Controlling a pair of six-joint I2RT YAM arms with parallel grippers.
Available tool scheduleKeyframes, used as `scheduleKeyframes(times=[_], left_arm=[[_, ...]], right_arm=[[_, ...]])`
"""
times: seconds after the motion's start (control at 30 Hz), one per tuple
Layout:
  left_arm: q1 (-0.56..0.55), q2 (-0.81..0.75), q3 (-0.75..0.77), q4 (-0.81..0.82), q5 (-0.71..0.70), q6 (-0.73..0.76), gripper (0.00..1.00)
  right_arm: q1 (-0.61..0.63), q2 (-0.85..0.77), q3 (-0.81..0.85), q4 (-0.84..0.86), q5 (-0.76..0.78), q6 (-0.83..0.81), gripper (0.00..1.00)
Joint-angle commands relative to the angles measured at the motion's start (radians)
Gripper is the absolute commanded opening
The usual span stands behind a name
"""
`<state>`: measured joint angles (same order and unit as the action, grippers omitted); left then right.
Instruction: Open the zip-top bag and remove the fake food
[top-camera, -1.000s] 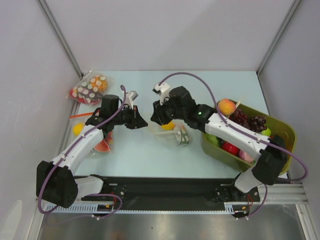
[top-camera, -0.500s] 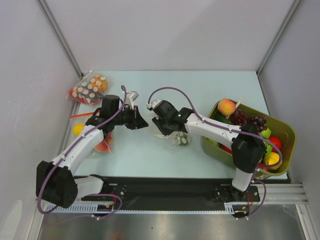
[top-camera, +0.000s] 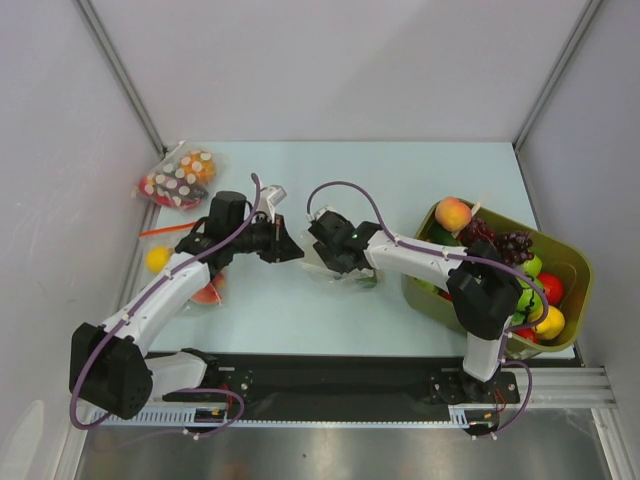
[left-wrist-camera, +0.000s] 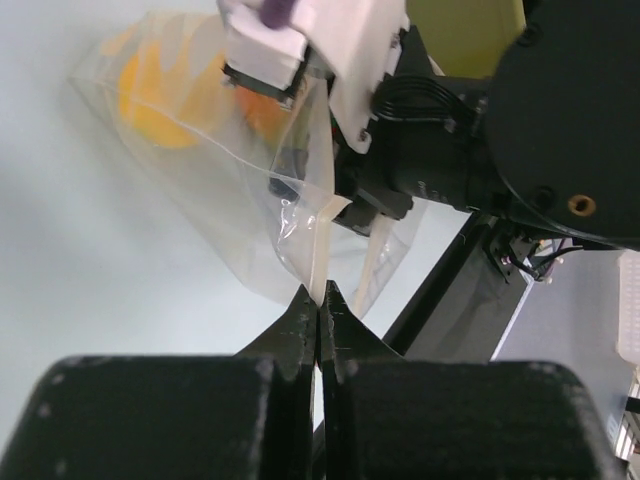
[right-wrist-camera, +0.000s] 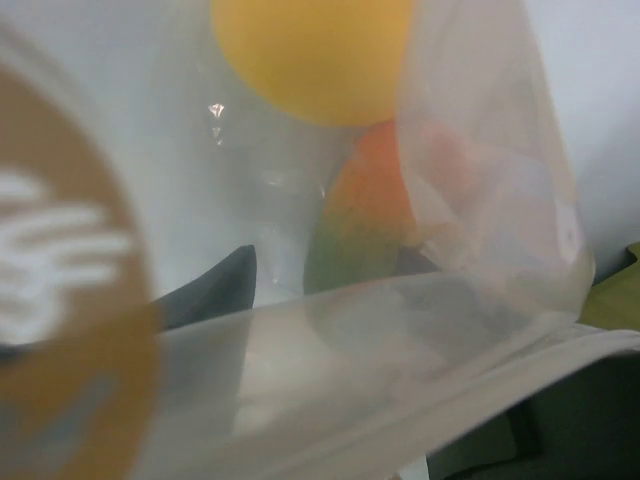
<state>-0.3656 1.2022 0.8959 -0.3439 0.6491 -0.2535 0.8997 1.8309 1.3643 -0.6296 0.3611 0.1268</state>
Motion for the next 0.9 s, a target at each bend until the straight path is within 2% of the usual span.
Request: scheduleKeyframes(times=[0.0, 0.33, 0.67, 0.87], left_arm=[[-0.001, -0.046, 0.040, 0.036, 0.040, 0.011, 0.00], [-0.004, -0.041, 0.035, 0.036, 0.043, 0.014, 0.00], [-0.016, -0.021, 0.035, 0.045, 0.046, 0.005, 0.00], [-0.055, 0.023, 0.092, 0.051, -0.046, -0.029, 0.00]], right_arm=[[-0.054, 0.008, -0.043, -0.012, 0.079, 0.030, 0.64], [-0.087, 0.030, -0.091, -0.031, 0.085, 0.079, 0.74], [-0.113, 0.036, -0.163, -0.058, 0.119, 0.137, 0.76], [-0.133, 0.015, -0.209, -0.050, 0.089, 0.165, 0.78]])
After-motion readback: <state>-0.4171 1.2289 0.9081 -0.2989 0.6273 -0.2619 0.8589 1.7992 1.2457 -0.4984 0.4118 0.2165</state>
